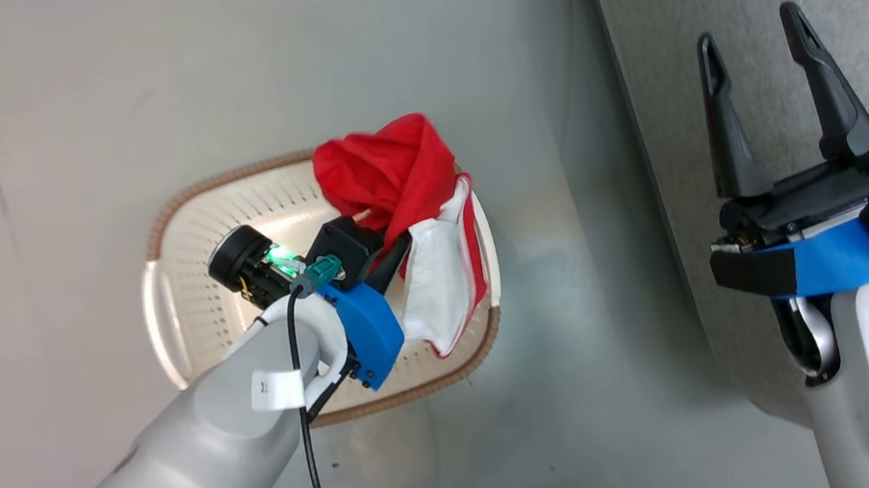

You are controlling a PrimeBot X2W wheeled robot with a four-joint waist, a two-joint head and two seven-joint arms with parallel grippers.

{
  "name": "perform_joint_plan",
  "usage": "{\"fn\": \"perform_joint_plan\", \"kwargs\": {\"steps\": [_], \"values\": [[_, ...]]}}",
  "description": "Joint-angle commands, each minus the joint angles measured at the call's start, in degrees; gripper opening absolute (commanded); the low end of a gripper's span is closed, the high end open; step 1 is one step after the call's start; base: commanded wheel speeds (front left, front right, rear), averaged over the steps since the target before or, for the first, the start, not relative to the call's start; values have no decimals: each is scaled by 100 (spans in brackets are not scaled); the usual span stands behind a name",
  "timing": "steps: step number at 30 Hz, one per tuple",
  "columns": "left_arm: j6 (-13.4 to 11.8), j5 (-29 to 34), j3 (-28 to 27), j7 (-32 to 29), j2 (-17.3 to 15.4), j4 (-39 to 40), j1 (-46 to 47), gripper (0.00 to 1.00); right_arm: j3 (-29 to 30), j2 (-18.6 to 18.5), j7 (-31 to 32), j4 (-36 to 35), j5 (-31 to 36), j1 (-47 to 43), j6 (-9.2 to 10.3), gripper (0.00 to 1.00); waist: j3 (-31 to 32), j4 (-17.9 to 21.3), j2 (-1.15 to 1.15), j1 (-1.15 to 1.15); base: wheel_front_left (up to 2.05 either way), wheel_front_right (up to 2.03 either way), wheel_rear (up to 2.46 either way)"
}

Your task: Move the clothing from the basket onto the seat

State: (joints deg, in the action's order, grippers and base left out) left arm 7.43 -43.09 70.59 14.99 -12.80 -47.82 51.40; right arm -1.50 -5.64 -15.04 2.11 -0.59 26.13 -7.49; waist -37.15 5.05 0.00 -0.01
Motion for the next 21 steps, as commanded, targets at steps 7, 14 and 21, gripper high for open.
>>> {"fn": "perform_joint_plan", "kwargs": {"steps": [7, 14, 21], "values": [[6, 520, -832, 27, -76, 726, -514, 0, 76, -57, -22, 134, -52, -374, -1, 100, 904, -363, 0, 1, 0, 0, 0], [6, 1103, -1650, 27, -31, 1318, -874, 0, 84, -73, -22, 255, -89, -690, -1, 100, 1515, -526, 0, 1, 0, 0, 0], [6, 1547, -2179, 28, 88, 1752, -1043, 0, 54, -54, -22, 359, -103, -1002, -1, 100, 2104, -610, 0, 1, 0, 0, 0]]}}
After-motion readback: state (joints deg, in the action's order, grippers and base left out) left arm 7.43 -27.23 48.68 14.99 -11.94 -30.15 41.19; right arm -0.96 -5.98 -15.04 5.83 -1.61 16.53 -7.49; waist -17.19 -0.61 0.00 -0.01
